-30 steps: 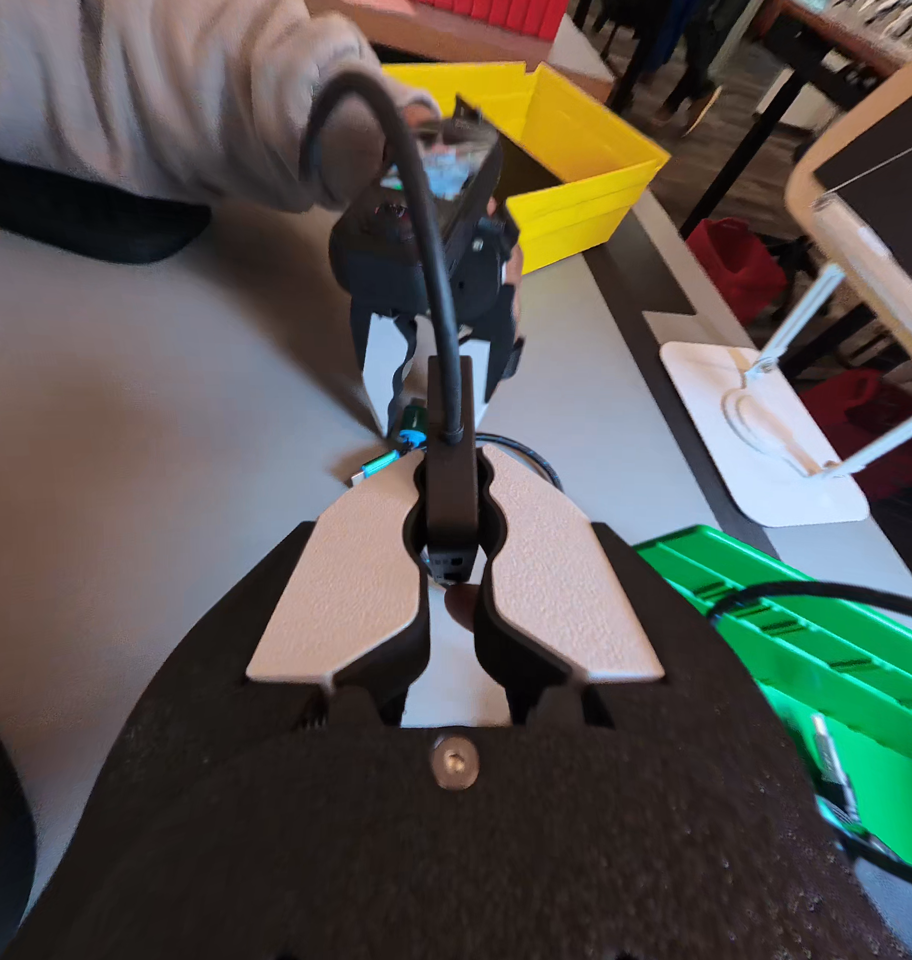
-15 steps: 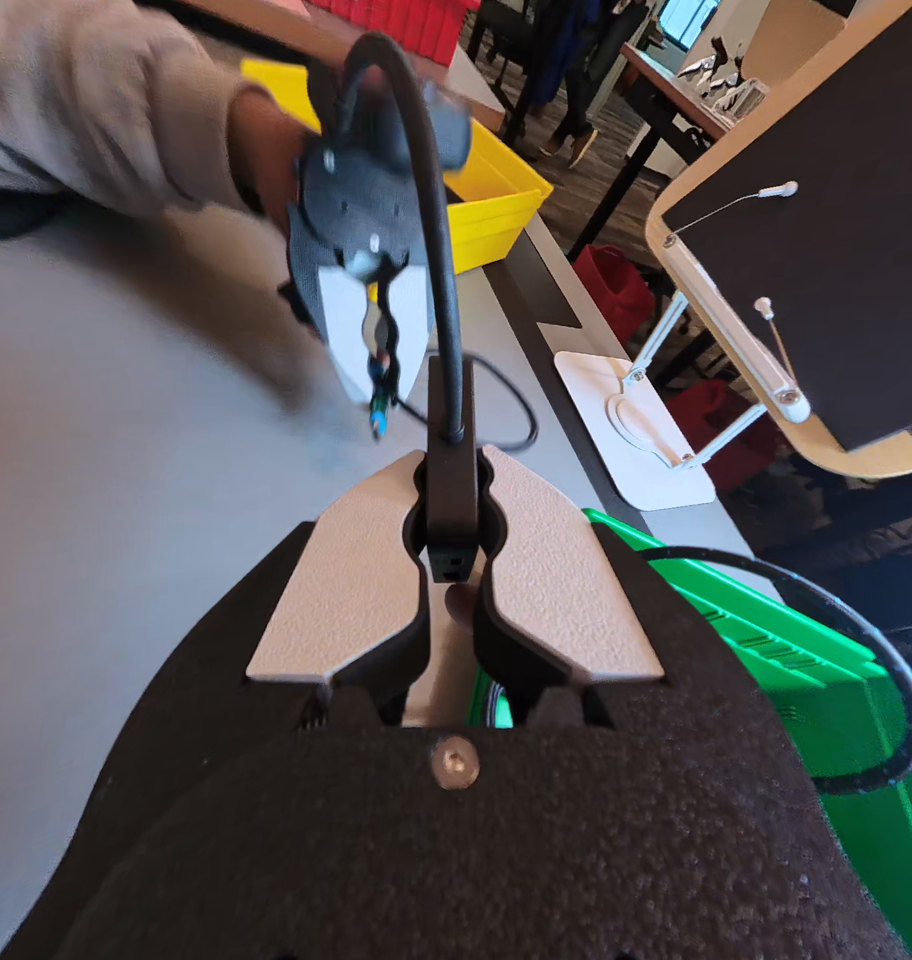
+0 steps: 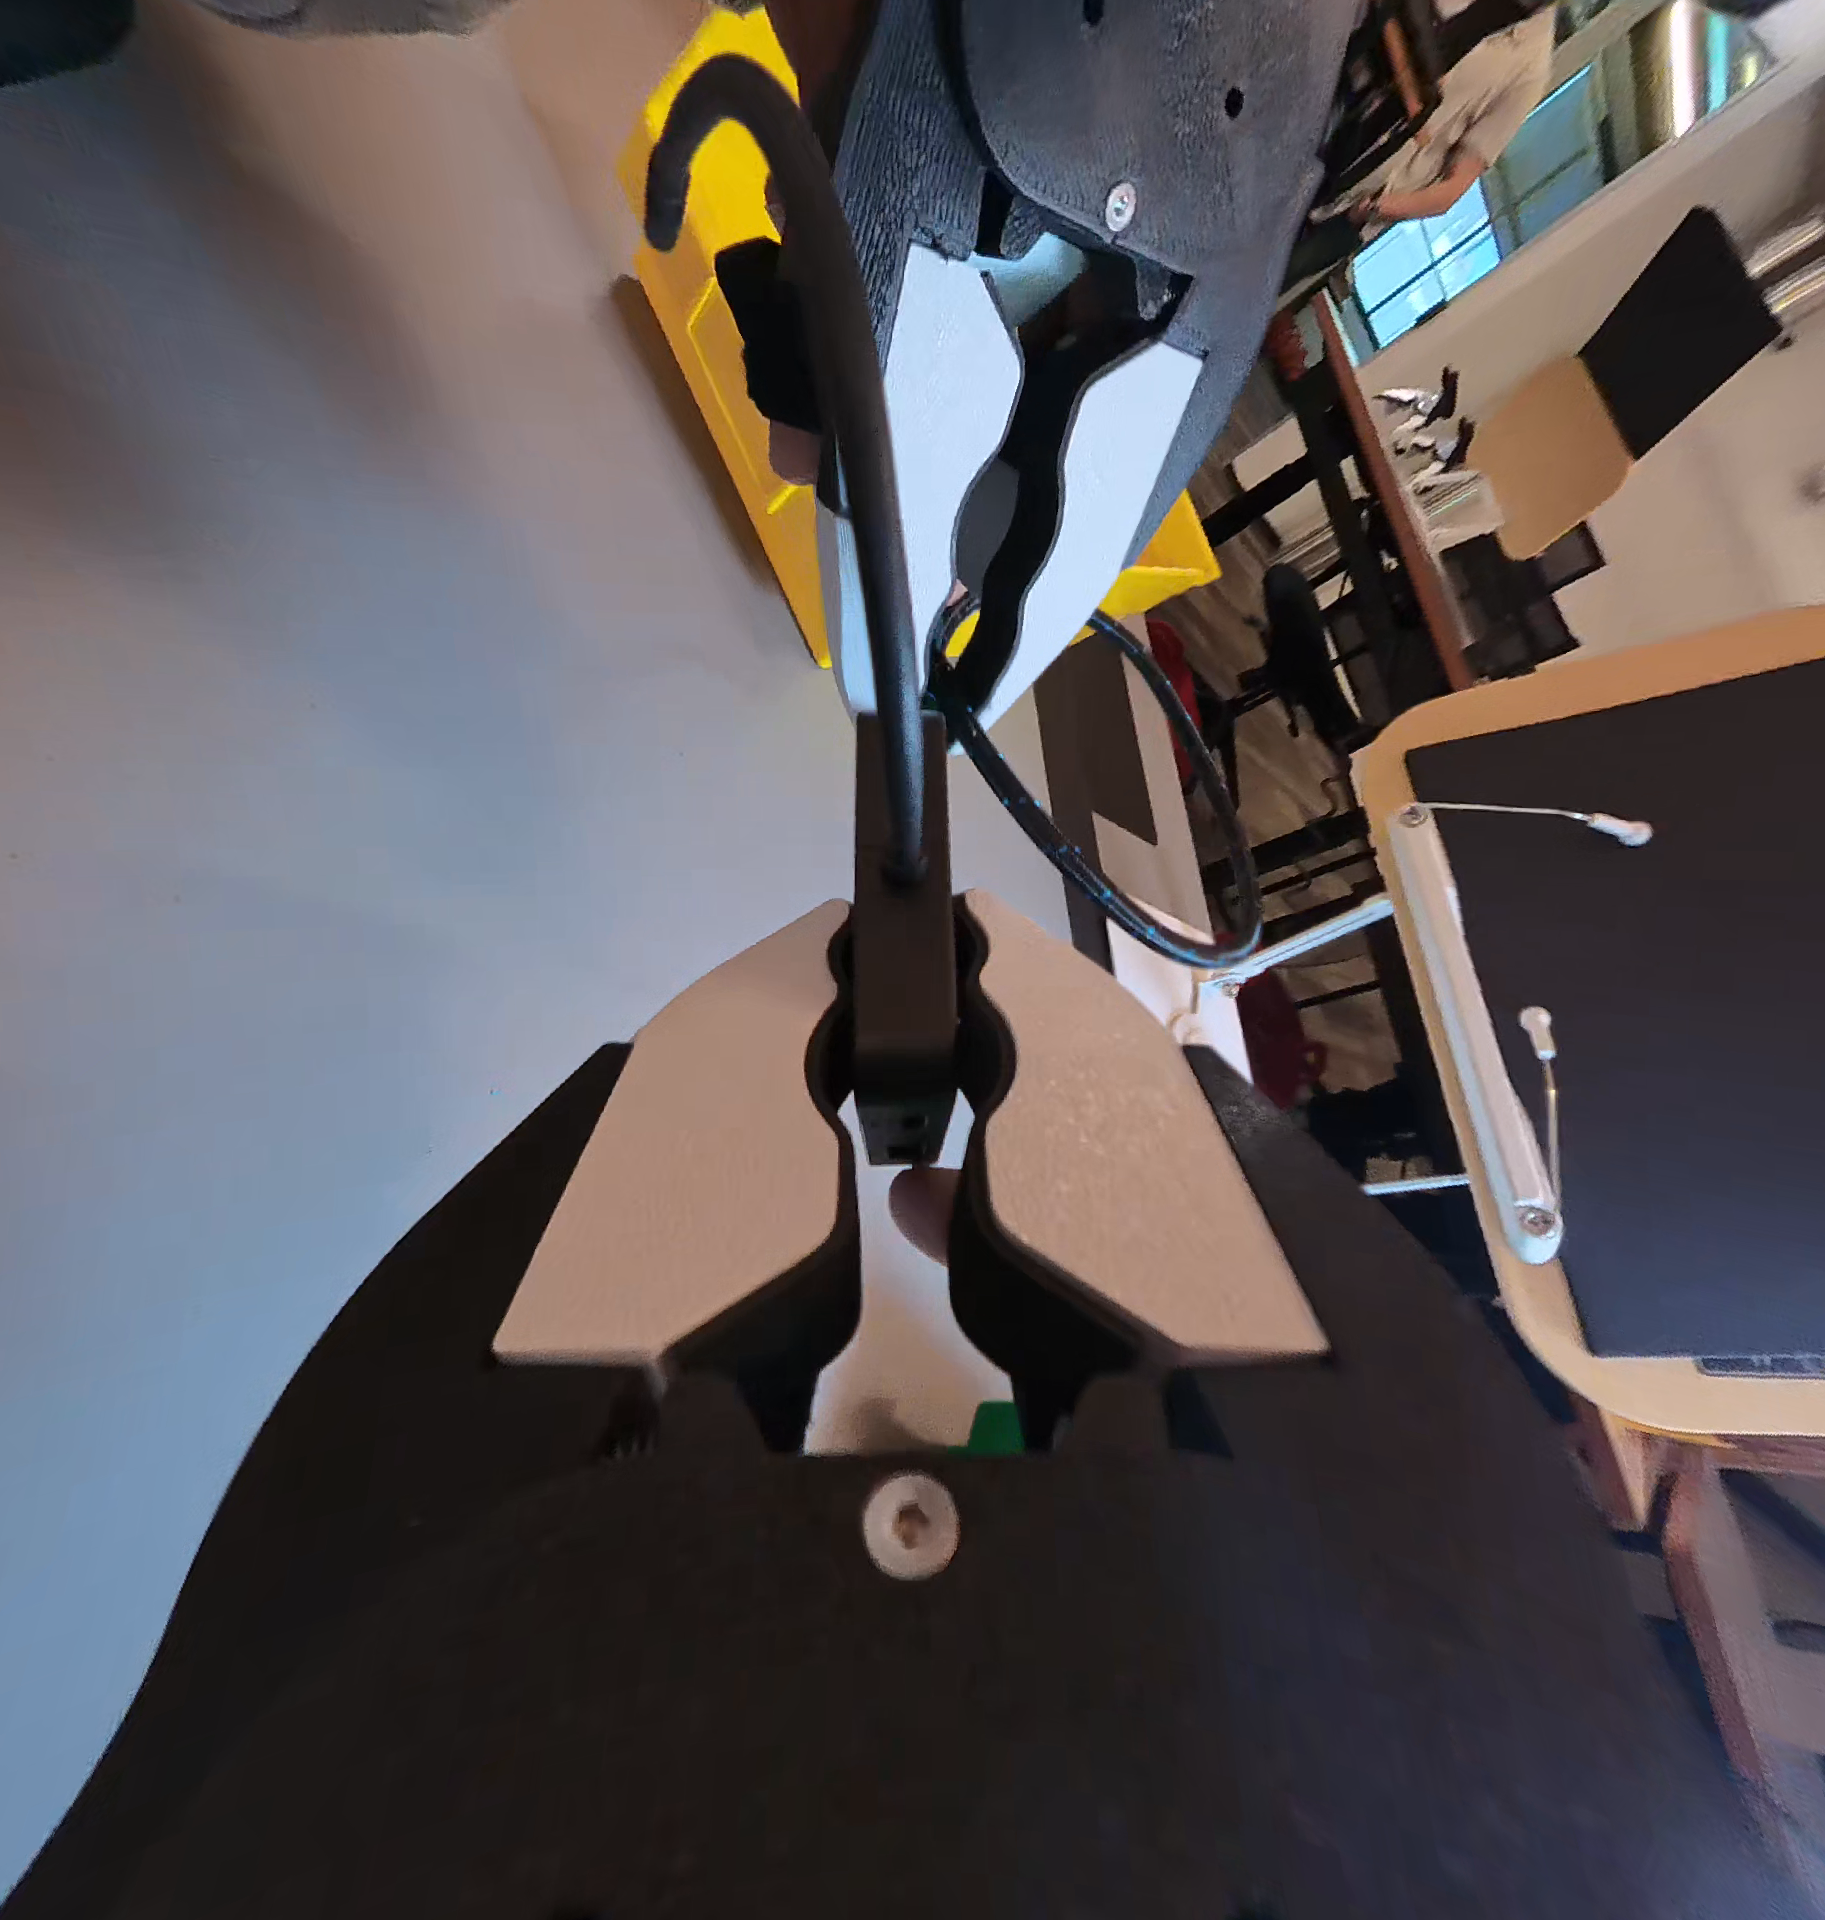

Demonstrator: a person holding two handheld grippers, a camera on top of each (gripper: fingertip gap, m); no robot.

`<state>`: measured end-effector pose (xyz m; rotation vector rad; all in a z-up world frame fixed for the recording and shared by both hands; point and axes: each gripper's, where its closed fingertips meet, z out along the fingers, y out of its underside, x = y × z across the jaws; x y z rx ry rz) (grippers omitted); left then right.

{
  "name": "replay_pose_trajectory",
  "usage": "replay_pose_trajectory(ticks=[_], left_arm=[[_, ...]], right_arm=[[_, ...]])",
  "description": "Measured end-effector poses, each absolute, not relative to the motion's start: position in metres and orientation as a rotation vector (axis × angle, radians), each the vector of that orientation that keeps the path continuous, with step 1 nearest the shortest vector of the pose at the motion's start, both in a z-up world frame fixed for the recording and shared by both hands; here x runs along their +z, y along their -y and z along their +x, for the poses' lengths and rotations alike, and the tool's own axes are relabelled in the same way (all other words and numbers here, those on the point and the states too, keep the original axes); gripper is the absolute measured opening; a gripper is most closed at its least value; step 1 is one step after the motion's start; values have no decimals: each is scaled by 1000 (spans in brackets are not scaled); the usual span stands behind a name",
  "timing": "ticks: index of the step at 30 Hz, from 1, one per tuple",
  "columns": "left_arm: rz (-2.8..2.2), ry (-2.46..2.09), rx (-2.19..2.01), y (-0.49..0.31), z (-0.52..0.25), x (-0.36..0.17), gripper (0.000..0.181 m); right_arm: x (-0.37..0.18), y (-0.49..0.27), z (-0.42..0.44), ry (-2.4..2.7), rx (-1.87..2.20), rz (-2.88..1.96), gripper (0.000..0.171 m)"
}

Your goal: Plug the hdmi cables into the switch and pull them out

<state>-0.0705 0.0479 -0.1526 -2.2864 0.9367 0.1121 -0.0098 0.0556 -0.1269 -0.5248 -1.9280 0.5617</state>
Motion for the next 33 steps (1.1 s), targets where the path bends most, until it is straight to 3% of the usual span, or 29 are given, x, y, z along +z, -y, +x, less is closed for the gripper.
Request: replay_pose_trajectory(ticks=[8,23,33], left_arm=[[-2284,-996,206,-49,-65,-156,17],[-2257,-882,-119,-45,-49,-148,16],[-2241,-964,-116,-44,-39,-157,14]], right_arm=[[-135,-50,-13,1932,585,-523,14],[-135,-58,-8,1914,733,-635,14],[-149,-54,-4,2002,713,-651,13]])
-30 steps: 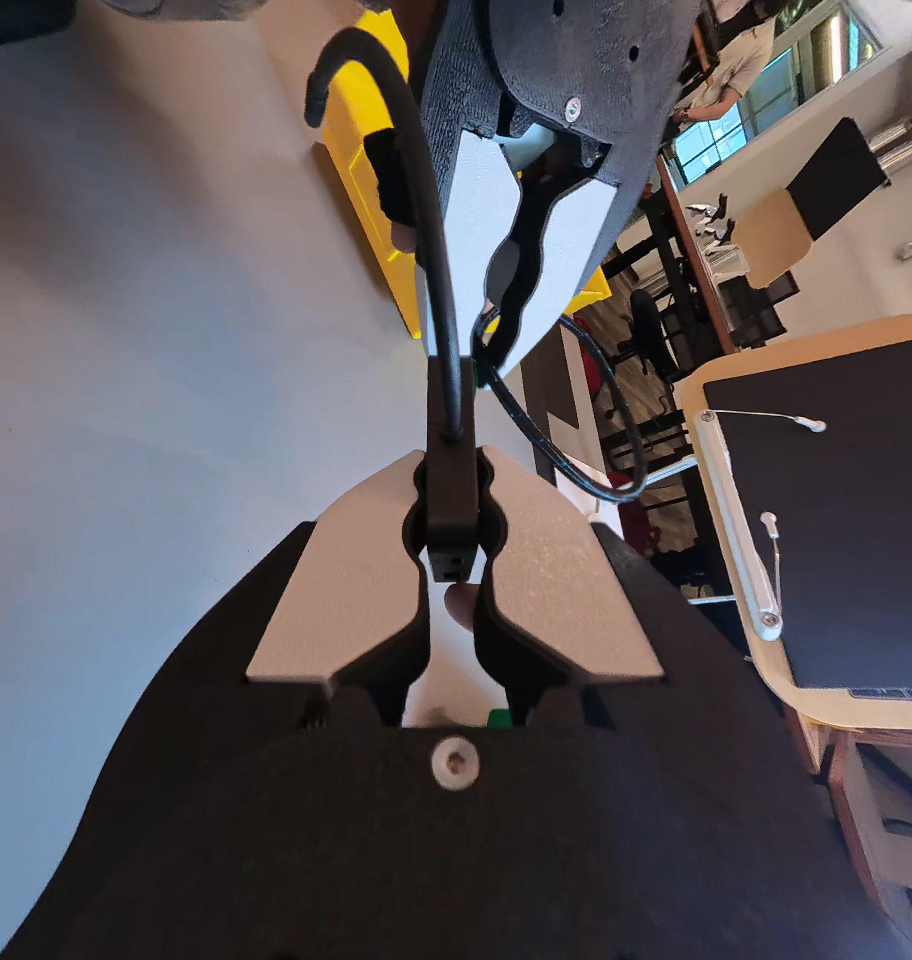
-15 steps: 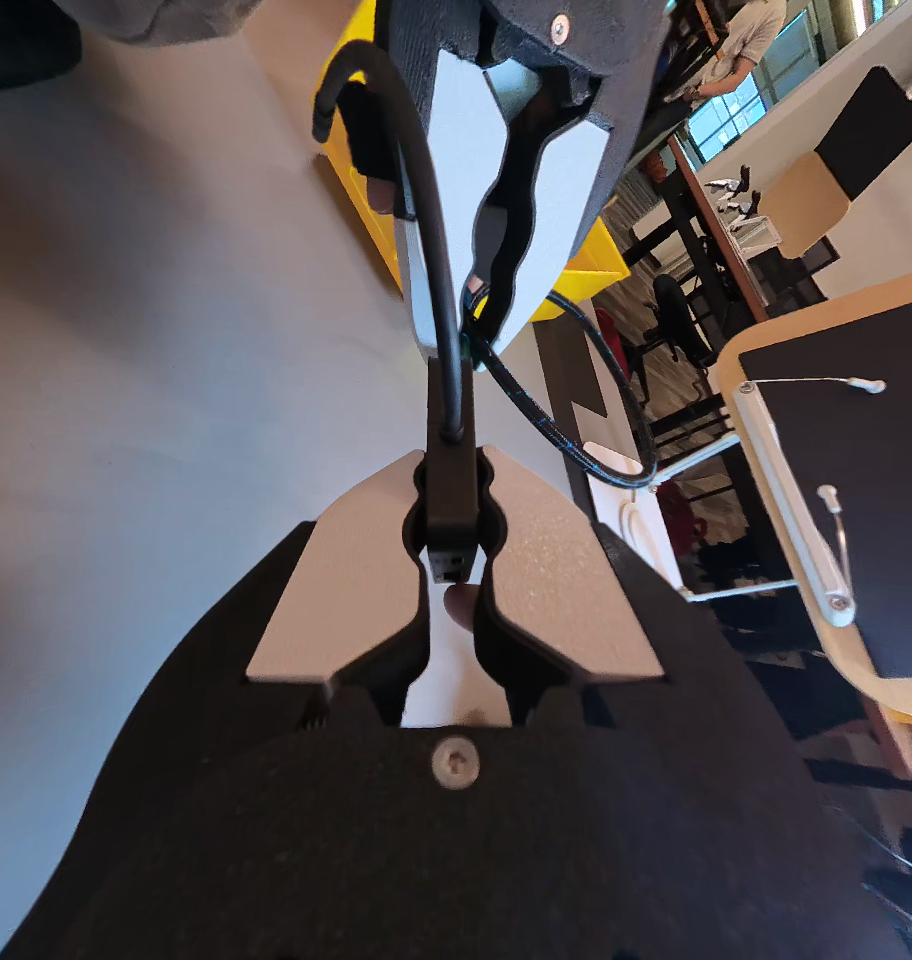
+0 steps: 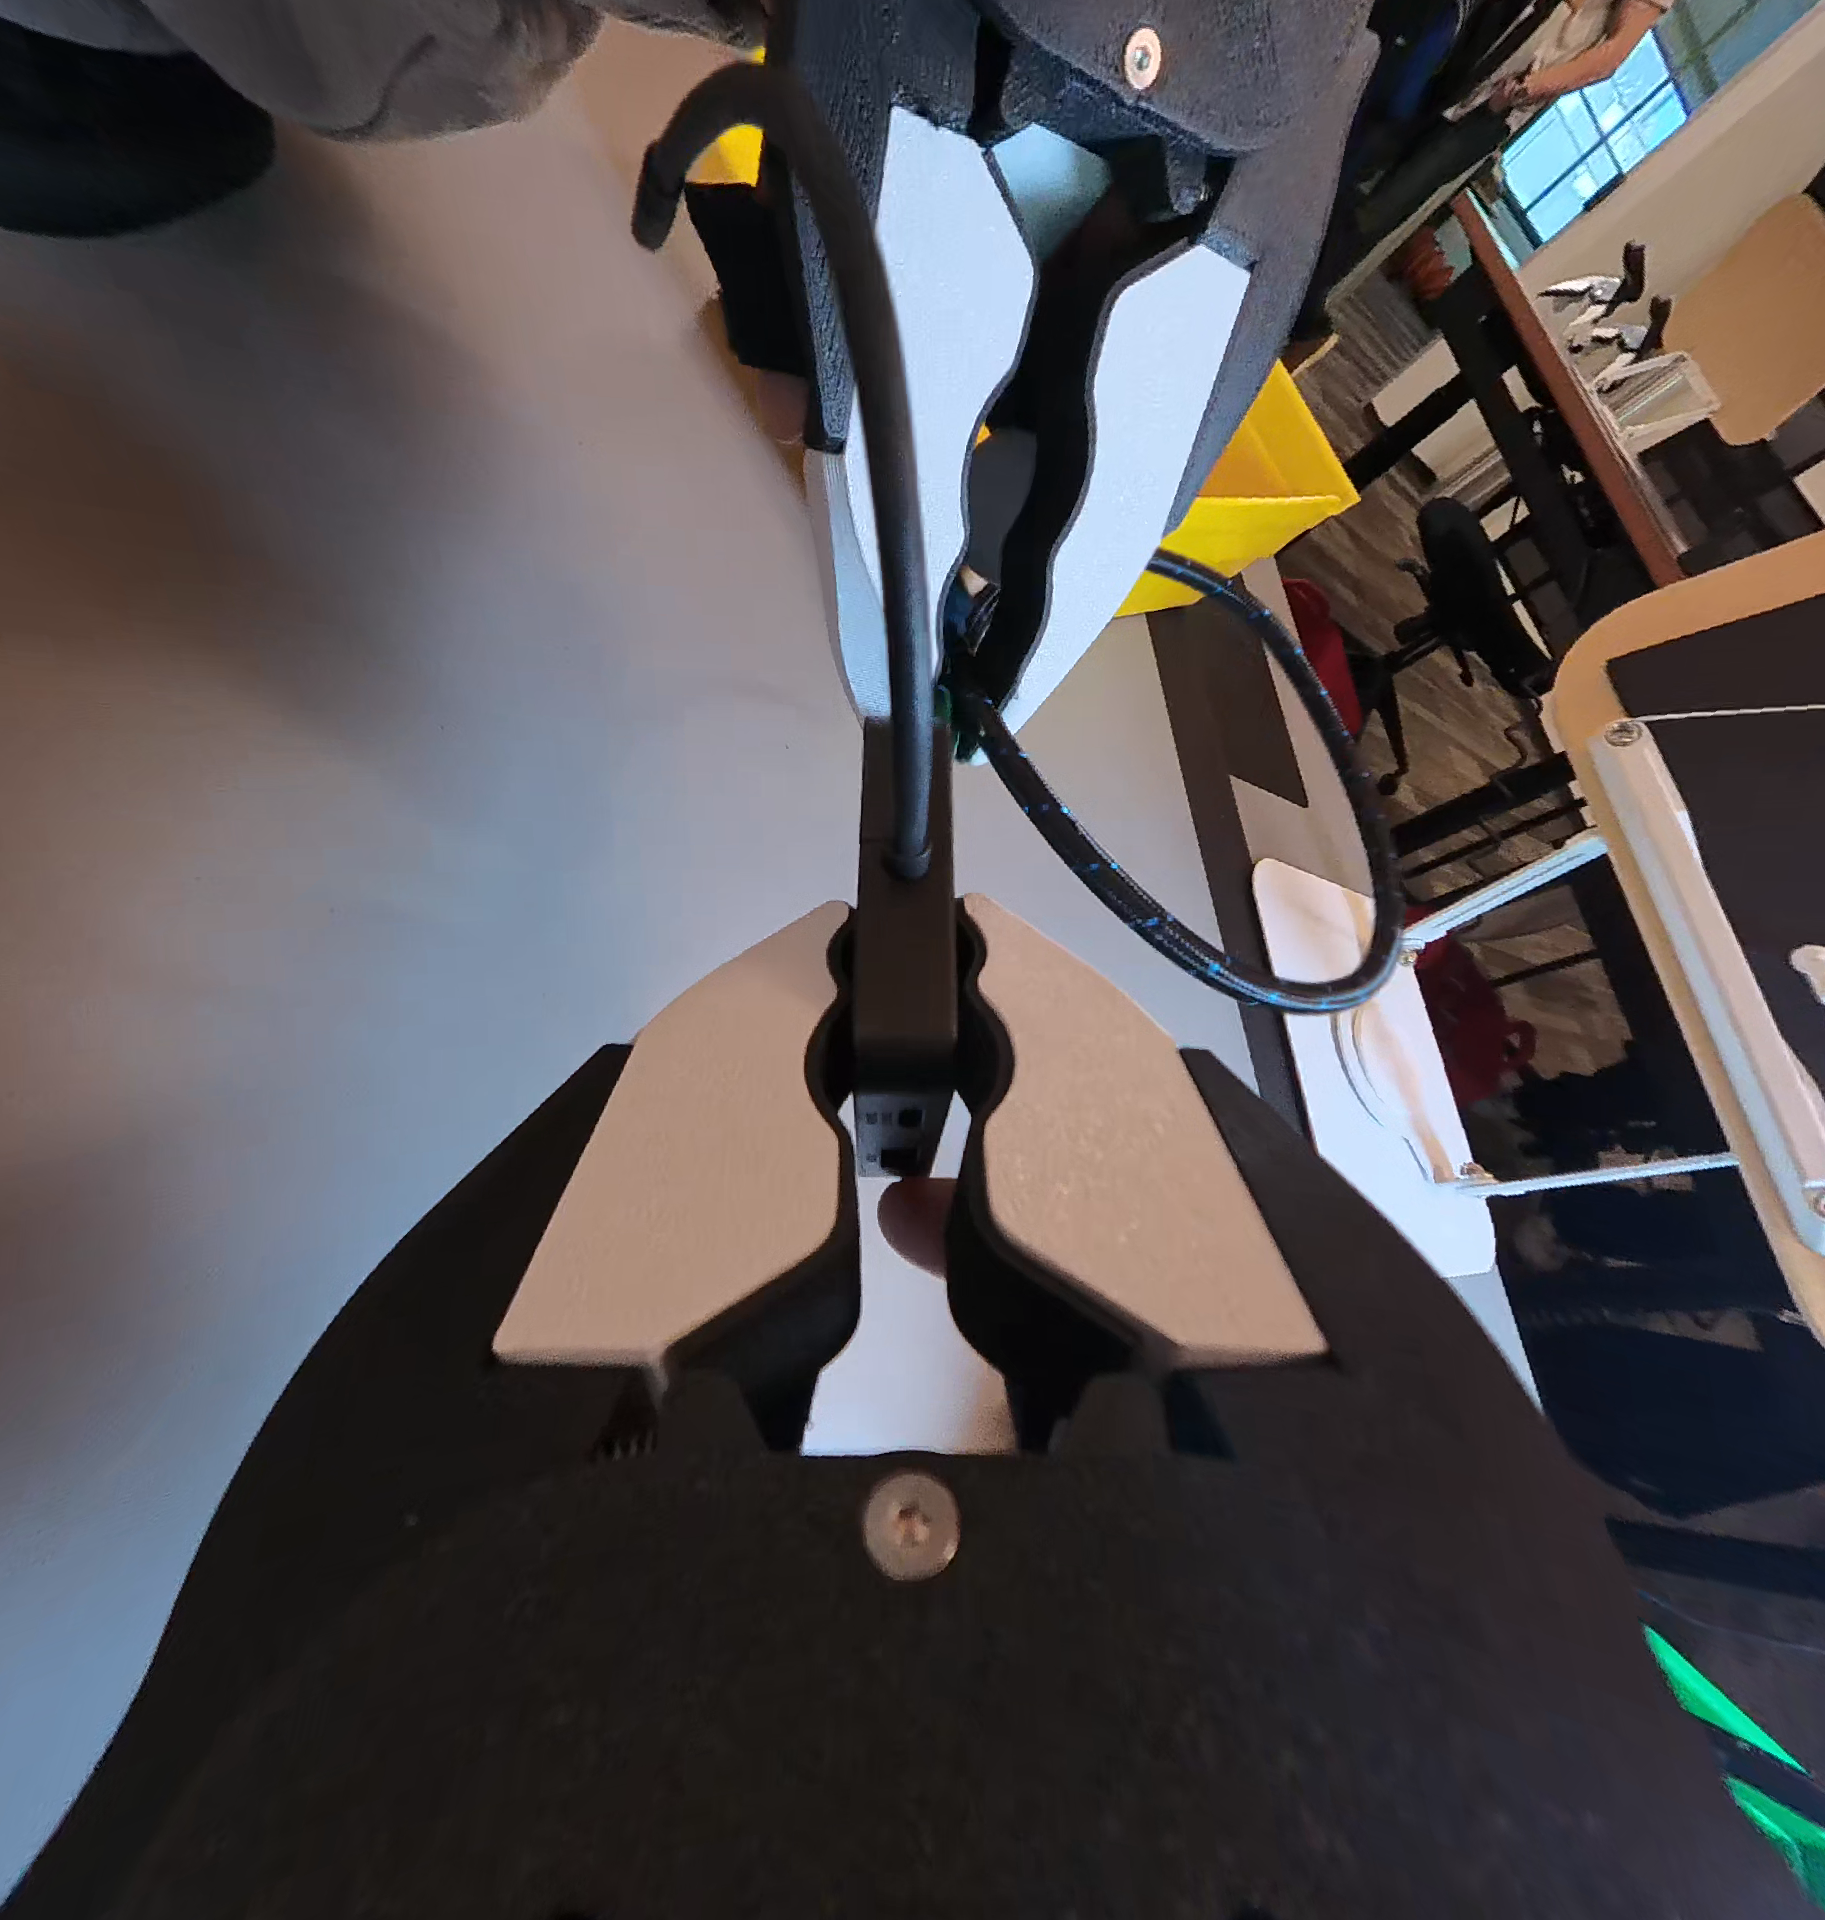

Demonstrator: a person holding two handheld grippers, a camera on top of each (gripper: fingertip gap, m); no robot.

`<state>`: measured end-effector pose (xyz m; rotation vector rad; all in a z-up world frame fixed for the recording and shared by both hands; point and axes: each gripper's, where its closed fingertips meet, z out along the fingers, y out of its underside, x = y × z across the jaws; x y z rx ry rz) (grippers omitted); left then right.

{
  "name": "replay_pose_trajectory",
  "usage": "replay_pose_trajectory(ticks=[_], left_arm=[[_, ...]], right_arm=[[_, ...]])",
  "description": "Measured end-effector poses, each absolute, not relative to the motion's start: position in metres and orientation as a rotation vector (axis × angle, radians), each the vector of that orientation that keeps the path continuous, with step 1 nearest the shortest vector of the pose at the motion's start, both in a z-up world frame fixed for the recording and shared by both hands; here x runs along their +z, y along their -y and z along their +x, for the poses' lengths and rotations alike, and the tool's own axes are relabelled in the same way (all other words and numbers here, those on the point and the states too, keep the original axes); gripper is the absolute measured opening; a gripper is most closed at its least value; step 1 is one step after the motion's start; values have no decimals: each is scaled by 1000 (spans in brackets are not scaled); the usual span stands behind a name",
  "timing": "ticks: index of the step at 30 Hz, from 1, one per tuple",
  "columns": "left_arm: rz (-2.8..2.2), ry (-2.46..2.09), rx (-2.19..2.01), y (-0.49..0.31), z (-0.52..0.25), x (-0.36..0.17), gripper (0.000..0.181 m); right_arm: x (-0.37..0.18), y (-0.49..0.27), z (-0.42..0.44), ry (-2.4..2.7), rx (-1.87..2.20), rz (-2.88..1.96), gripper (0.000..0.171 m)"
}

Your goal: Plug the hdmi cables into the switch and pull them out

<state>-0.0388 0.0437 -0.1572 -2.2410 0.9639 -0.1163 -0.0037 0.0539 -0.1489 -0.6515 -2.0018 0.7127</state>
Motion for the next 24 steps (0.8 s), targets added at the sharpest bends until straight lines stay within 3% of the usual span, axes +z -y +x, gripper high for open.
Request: replay_pose_trajectory(ticks=[10,17,24], left_arm=[[-2168,-828,-473,-49,-29,-162,13],[-2163,-875,-349,-51,-31,-162,14],[-2235,-879,-78,-58,-53,-170,15]], right_arm=[[-149,-56,-5,1989,773,-694,12],[-150,-61,-5,1988,765,-734,14],[-157,-79,-5,2025,411,-748,21]])
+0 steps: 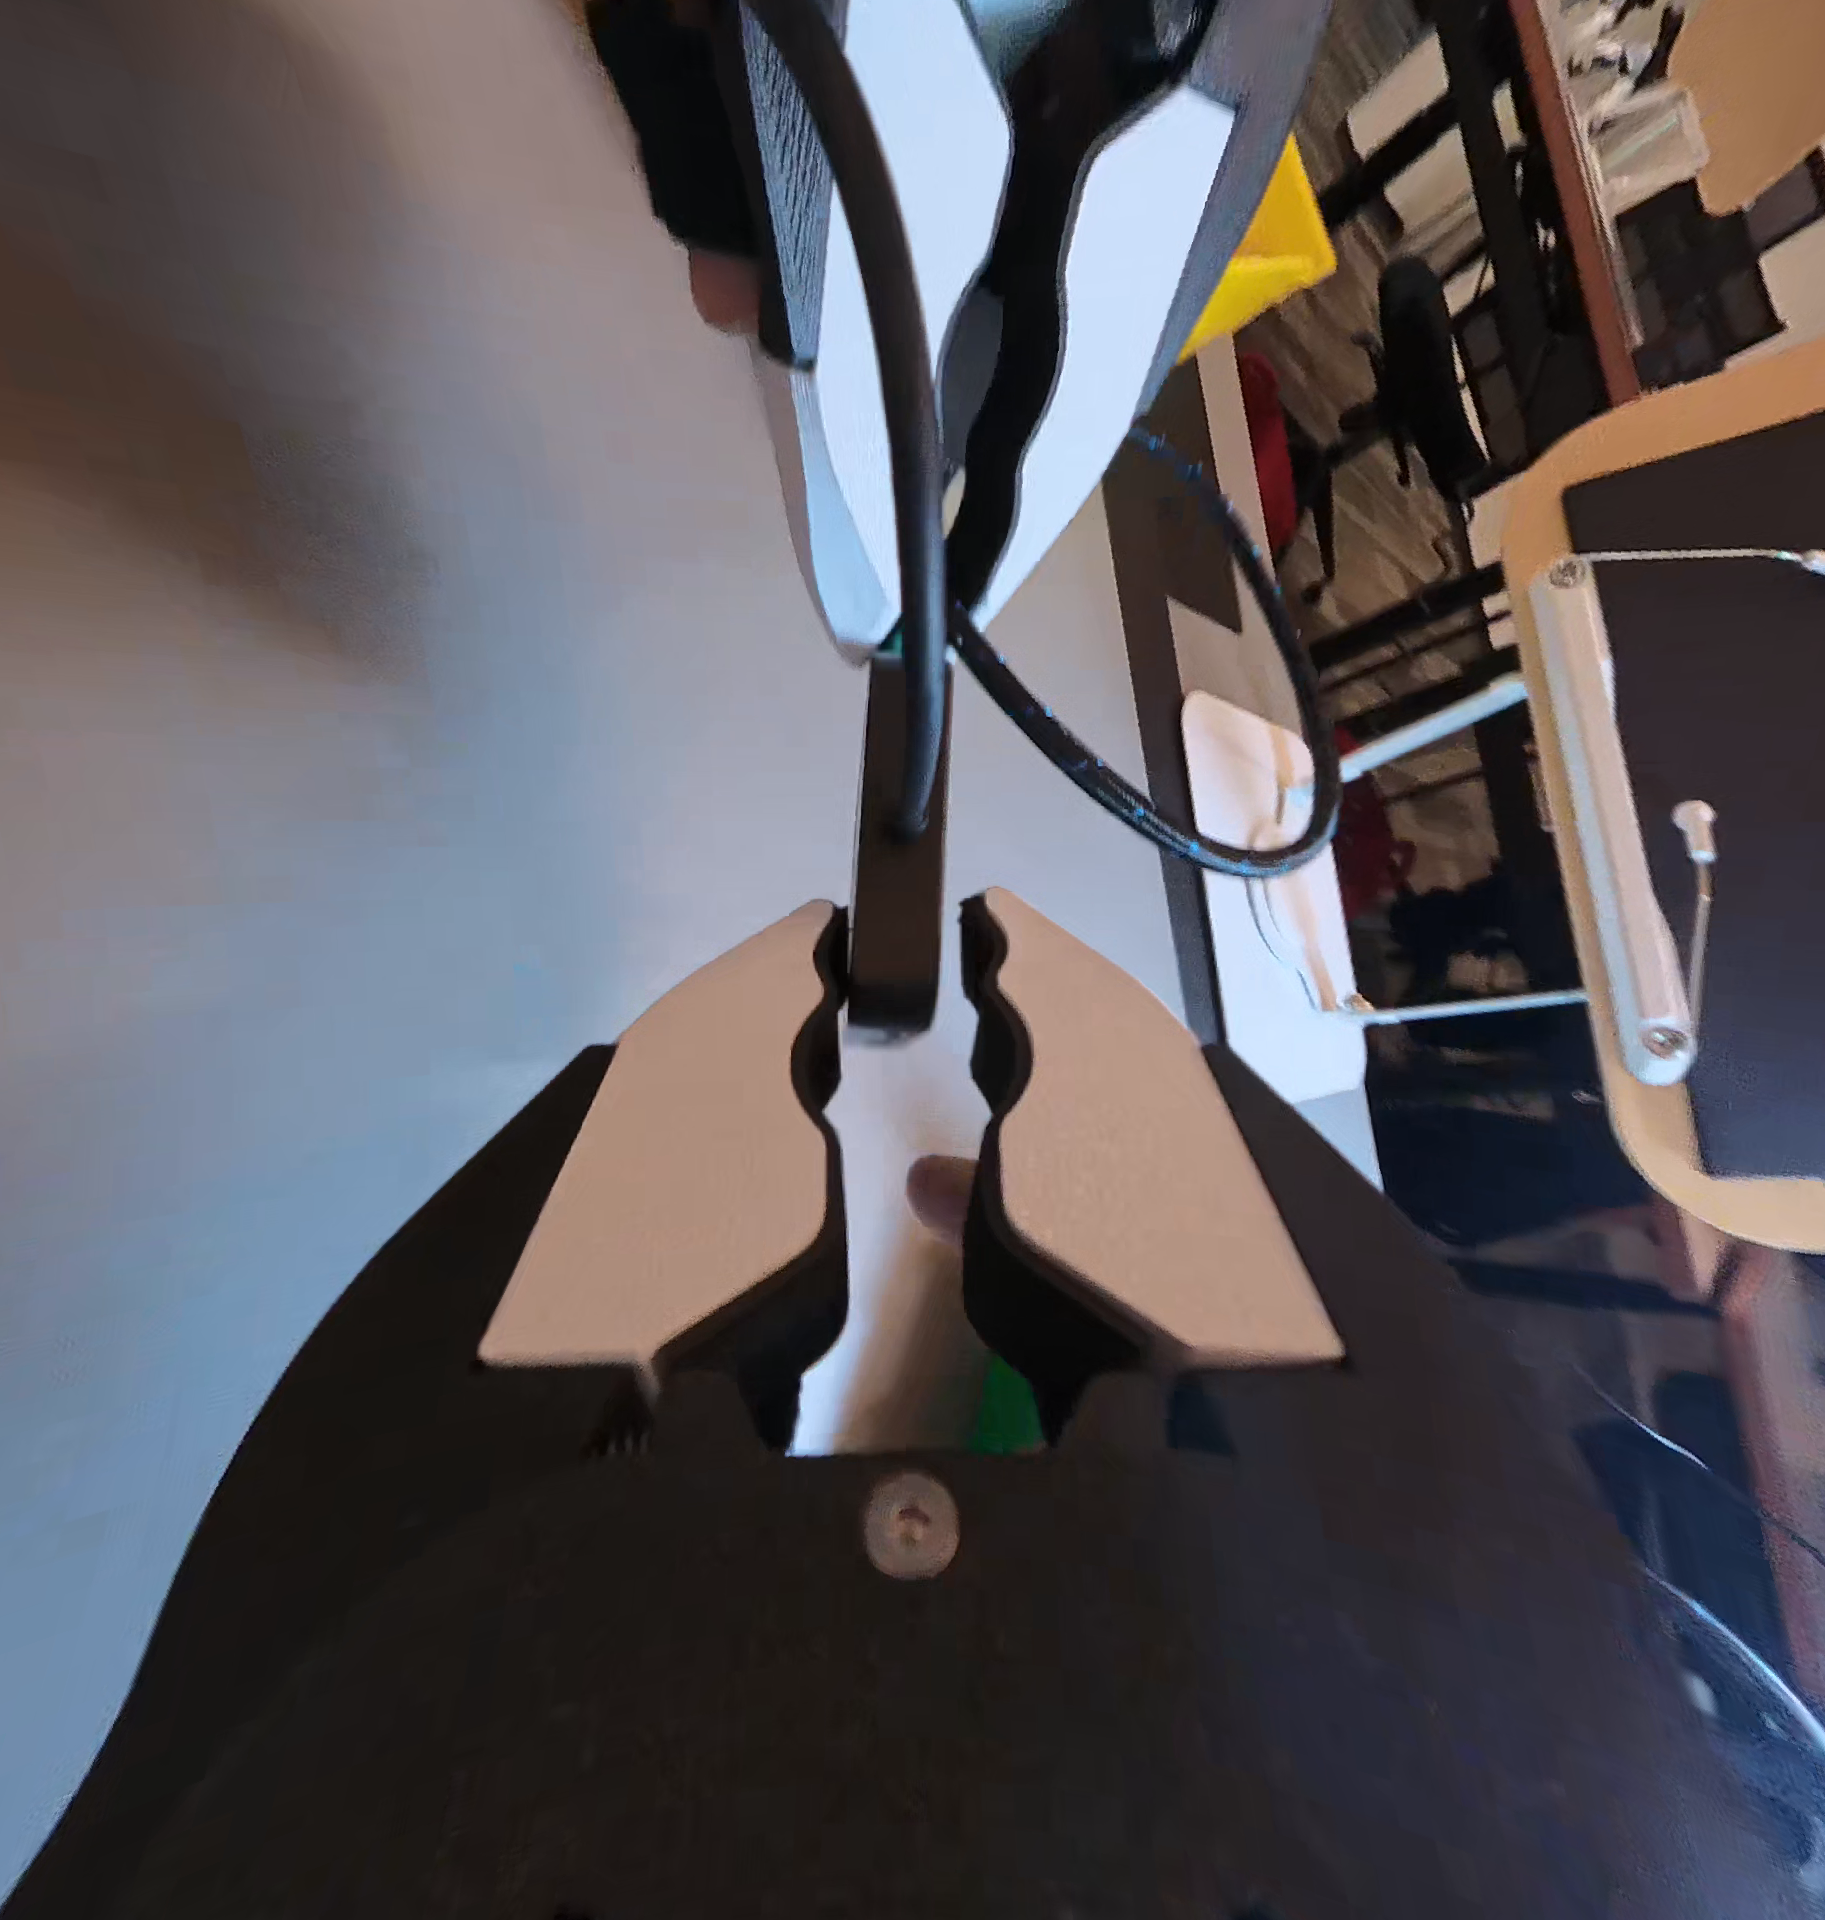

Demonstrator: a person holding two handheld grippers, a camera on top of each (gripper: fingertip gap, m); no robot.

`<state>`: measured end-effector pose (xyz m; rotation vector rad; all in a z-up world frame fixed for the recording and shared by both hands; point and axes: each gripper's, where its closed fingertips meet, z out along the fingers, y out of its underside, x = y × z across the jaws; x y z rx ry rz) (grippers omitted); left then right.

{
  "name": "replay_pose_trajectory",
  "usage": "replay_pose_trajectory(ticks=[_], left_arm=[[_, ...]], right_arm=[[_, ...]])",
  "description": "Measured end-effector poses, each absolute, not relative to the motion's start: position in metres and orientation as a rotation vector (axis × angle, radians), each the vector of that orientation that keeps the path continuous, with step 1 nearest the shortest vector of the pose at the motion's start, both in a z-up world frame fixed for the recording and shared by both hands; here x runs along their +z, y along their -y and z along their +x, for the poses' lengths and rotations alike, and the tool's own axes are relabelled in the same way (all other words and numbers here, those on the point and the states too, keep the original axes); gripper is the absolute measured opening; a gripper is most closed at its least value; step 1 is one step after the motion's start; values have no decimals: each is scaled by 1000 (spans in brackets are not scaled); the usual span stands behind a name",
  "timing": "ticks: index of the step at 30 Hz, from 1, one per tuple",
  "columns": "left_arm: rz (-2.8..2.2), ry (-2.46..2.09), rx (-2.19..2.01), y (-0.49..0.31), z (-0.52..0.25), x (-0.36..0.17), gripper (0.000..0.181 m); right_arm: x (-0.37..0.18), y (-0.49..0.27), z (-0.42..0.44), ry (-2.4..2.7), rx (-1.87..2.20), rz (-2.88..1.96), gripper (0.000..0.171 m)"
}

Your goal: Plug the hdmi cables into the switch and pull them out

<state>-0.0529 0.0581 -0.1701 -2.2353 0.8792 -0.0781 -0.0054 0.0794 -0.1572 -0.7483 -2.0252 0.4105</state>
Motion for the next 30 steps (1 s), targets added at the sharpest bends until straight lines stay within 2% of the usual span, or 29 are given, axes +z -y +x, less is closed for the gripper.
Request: replay_pose_trajectory(ticks=[7,11,12,16,19,22,25,27,28,30], left_arm=[[-2162,-874,-47,-62,-56,-158,15],[-1836,-663,-80,-70,-74,-83,41],[-1756,-608,-73,-68,-82,-63,30],[-1539,-442,62,-56,-120,-10,32],[-1484,-364,28,-52,-131,4,32],[-1510,-350,74,-55,-141,-2,32],[-1547,-352,98,-57,-145,-9,31],[-1582,-361,112,-58,-149,-15,31],[-1596,-364,122,-59,-151,-18,31],[-1618,-373,146,-59,-155,-24,31]], right_arm=[[-139,-83,-2,1992,273,-685,14],[-77,-118,14,1780,276,-707,15],[-58,-132,21,1702,236,-712,15],[8,-192,58,1337,41,-735,14],[27,-249,88,1123,-121,-822,14],[5,-311,108,1034,-256,-996,14],[-60,-356,111,1164,-300,-1234,14],[-112,-365,110,1308,-243,-1446,17],[-129,-364,109,1352,-200,-1519,25],[-130,-361,107,1335,-130,-1540,25]])
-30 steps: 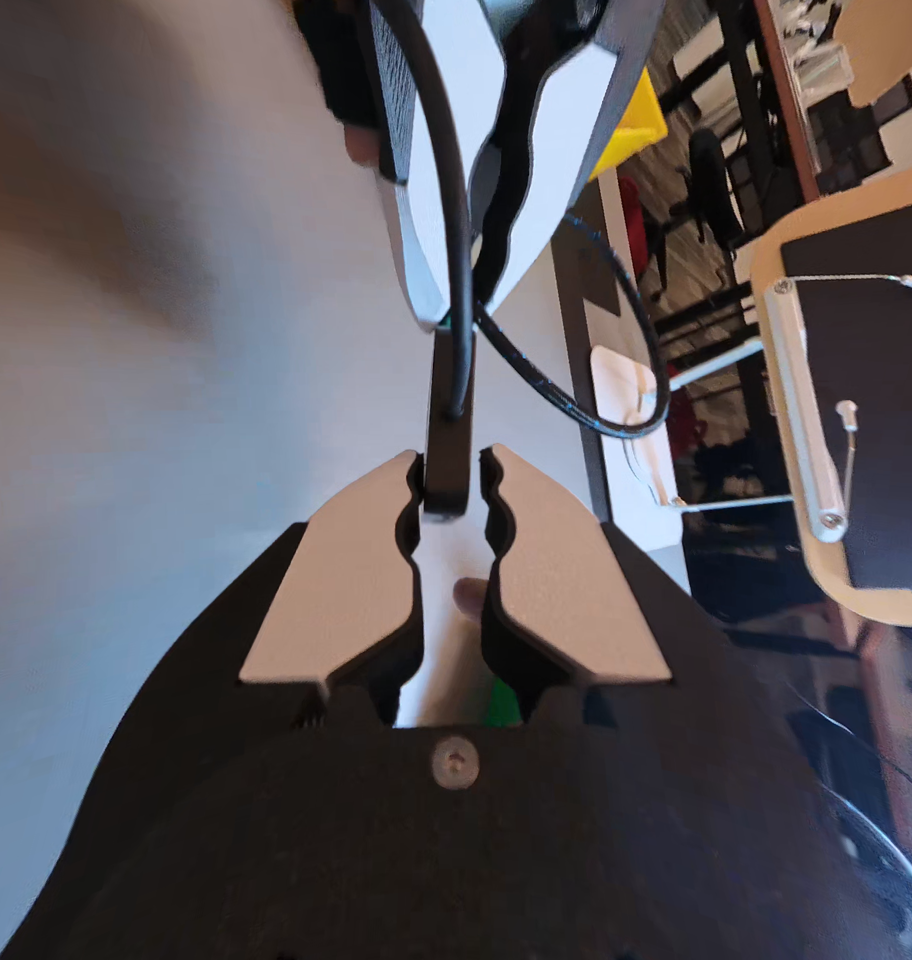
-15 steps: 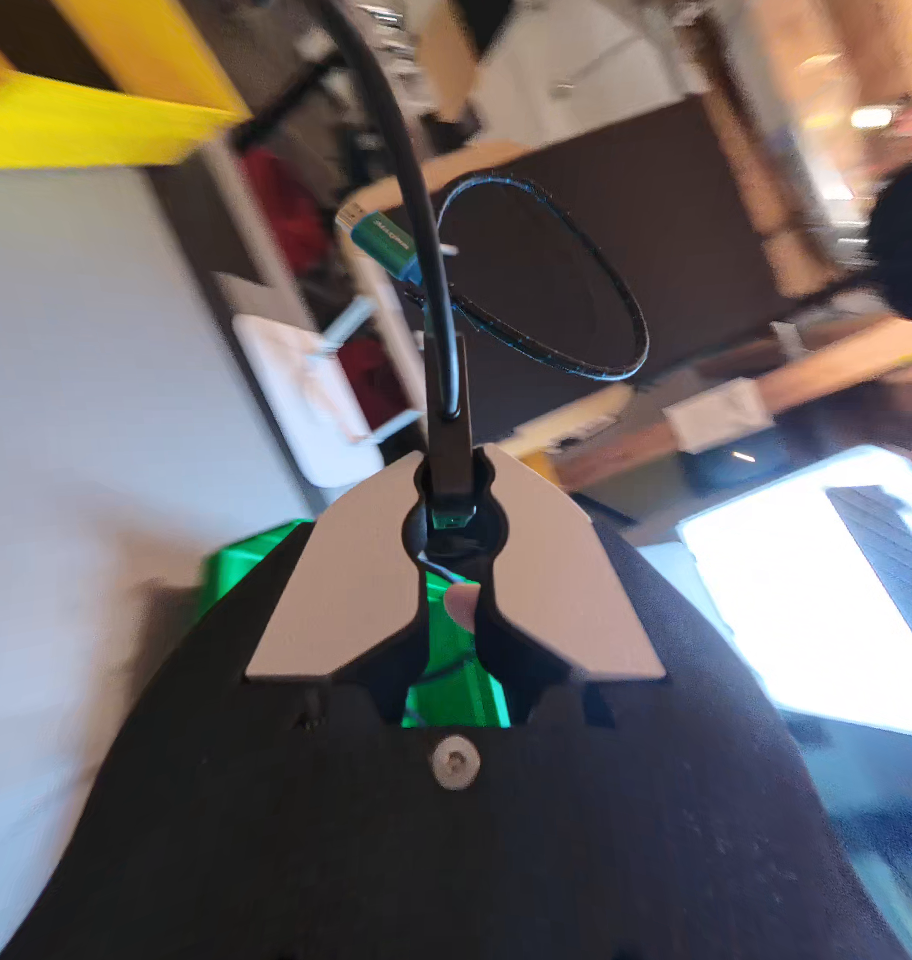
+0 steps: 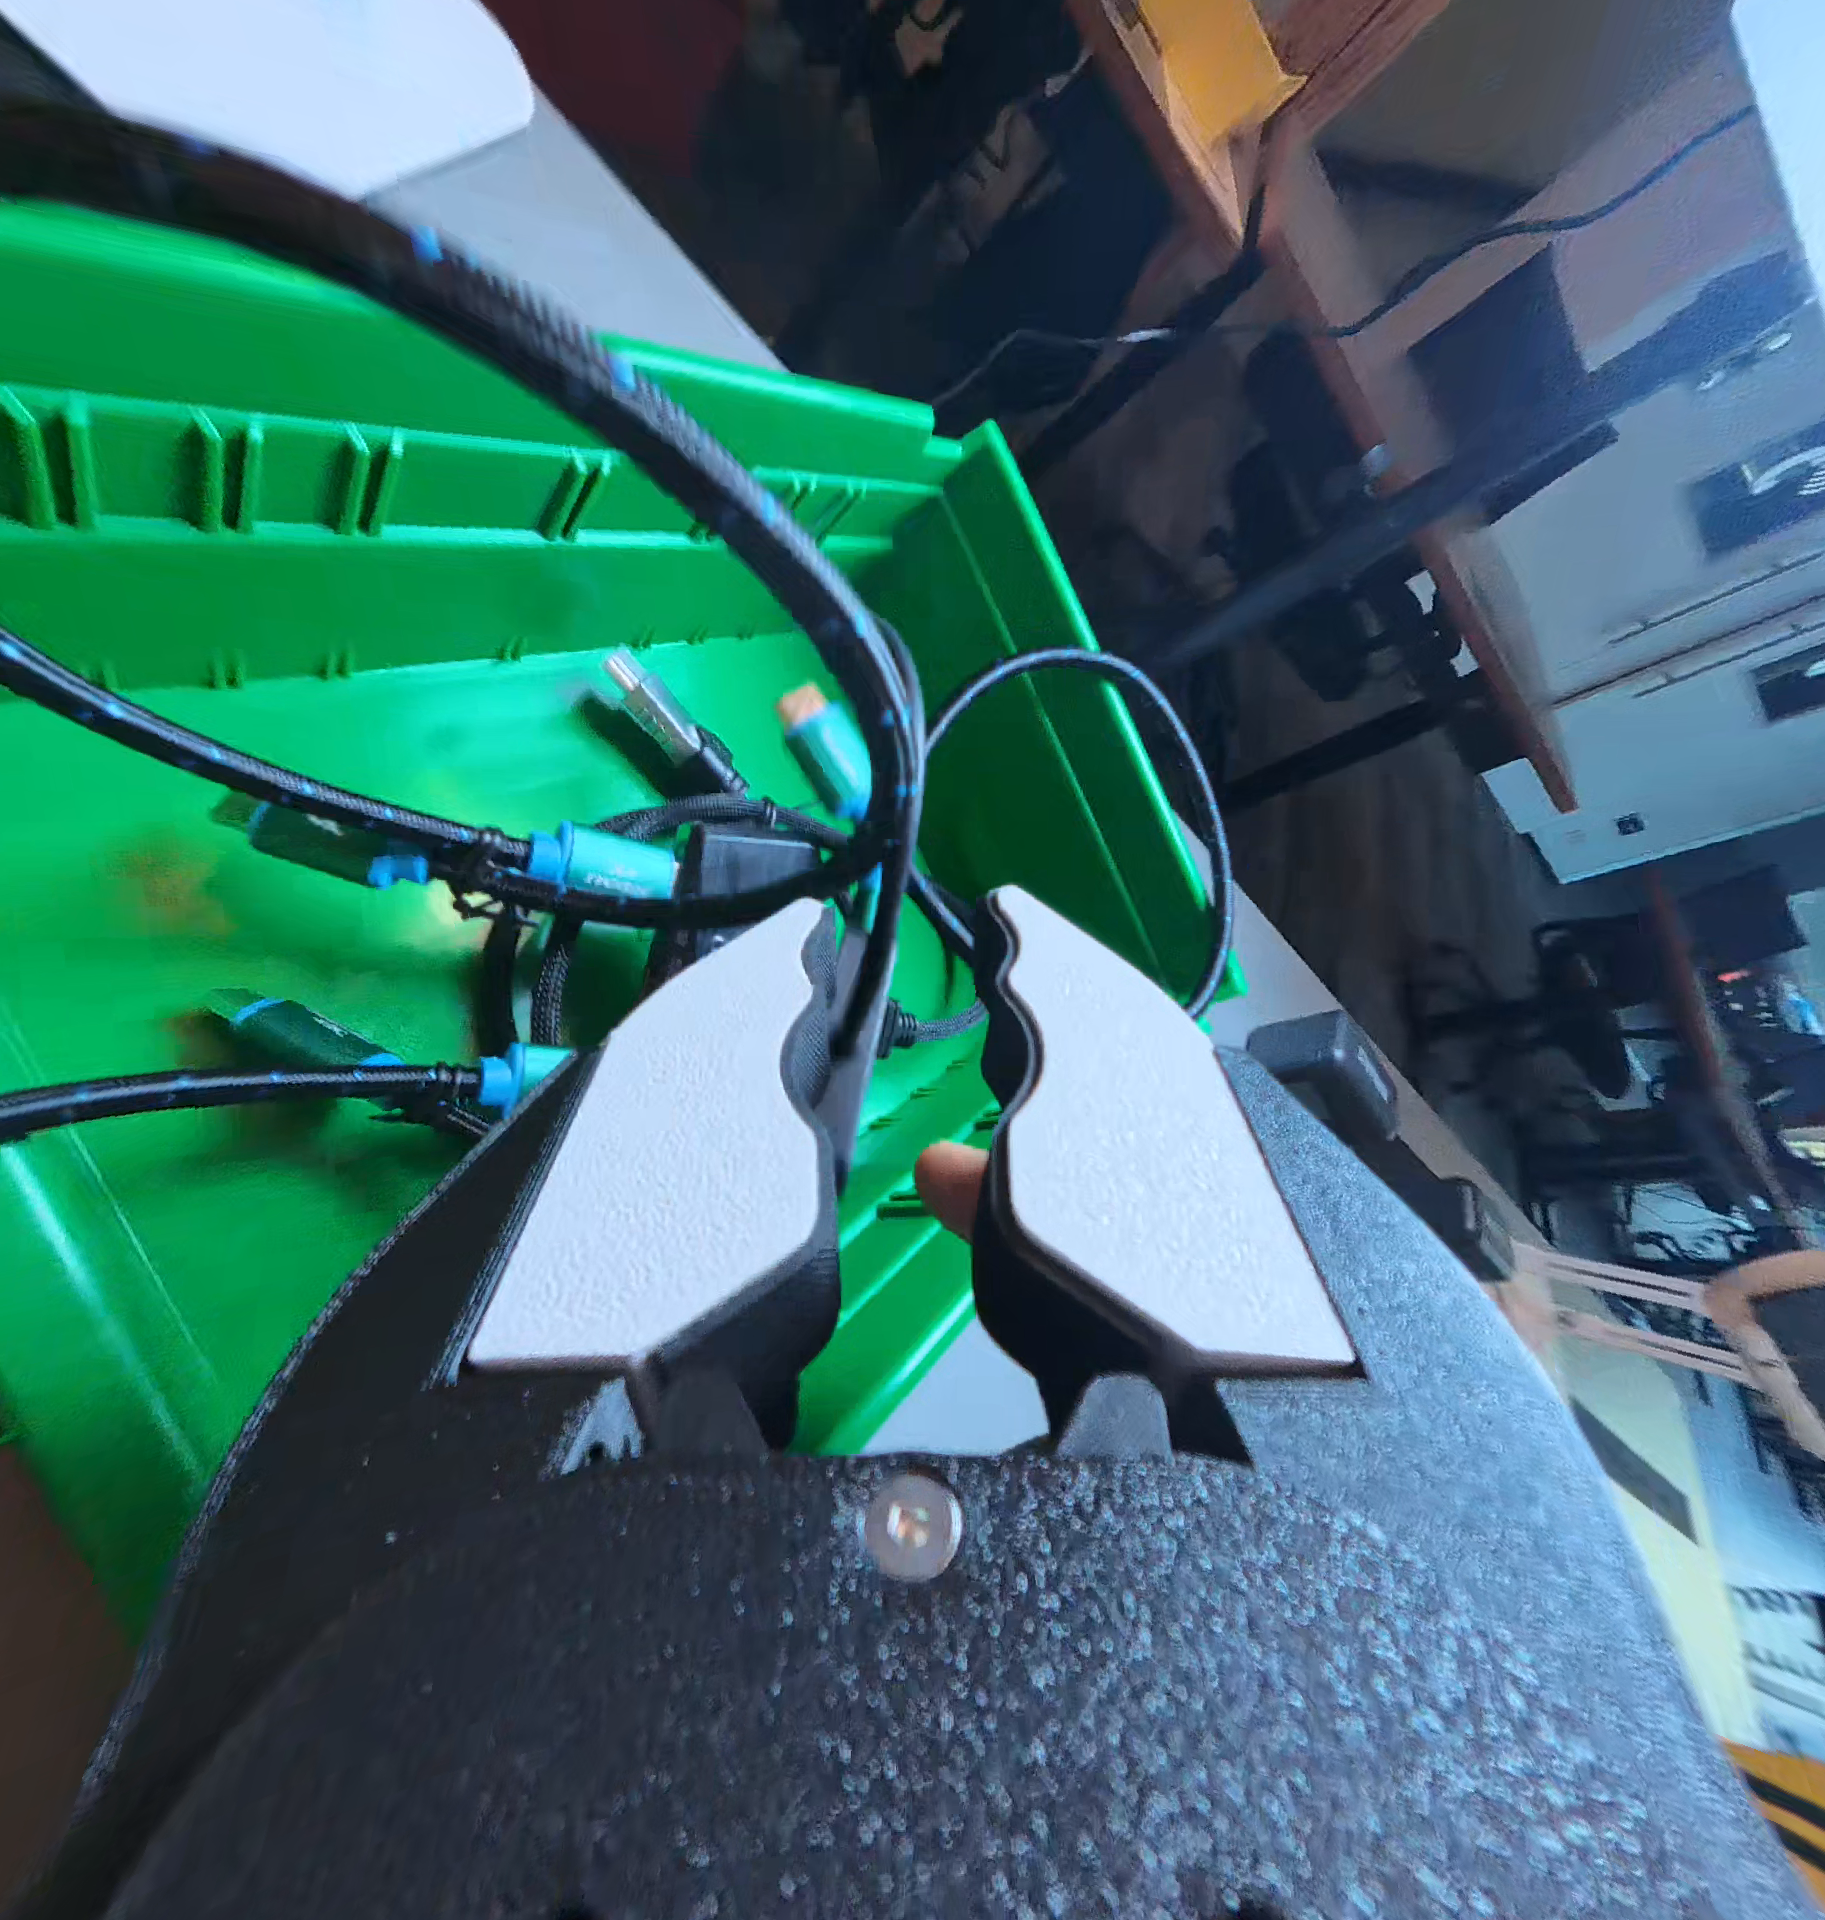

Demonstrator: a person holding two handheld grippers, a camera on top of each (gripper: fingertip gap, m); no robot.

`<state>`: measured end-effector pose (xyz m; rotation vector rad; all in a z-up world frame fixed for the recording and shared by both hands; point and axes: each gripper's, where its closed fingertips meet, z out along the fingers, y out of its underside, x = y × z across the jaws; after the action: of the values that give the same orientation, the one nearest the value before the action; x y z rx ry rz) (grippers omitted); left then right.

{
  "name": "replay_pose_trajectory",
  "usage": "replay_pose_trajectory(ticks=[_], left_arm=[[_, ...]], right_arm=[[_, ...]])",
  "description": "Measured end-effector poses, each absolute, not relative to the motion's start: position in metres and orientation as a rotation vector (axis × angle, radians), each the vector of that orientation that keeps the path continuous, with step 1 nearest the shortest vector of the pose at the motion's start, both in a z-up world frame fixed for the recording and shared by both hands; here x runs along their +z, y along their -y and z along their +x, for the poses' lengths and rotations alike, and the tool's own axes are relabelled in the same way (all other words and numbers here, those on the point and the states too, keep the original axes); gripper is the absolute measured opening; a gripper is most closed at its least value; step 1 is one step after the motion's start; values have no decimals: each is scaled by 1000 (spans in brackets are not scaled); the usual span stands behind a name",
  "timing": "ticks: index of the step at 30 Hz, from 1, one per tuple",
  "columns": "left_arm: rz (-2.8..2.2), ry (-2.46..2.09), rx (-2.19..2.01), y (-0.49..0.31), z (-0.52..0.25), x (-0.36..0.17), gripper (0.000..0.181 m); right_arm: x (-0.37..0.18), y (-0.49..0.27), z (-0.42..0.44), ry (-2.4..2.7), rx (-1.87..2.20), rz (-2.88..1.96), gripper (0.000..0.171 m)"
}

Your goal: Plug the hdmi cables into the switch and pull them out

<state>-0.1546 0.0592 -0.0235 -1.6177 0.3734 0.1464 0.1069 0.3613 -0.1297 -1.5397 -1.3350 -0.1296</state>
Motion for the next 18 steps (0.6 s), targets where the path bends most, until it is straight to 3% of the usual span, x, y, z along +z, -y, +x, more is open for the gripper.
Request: replay_pose_trajectory(ticks=[11,18], left_arm=[[-2232,-518,241,-19,-203,-119,38],[-2833,-622,105,65,-233,-218,49]], right_arm=[[-42,-293,104,1248,284,-1421,28],[-121,-207,85,1892,214,-1482,28]])
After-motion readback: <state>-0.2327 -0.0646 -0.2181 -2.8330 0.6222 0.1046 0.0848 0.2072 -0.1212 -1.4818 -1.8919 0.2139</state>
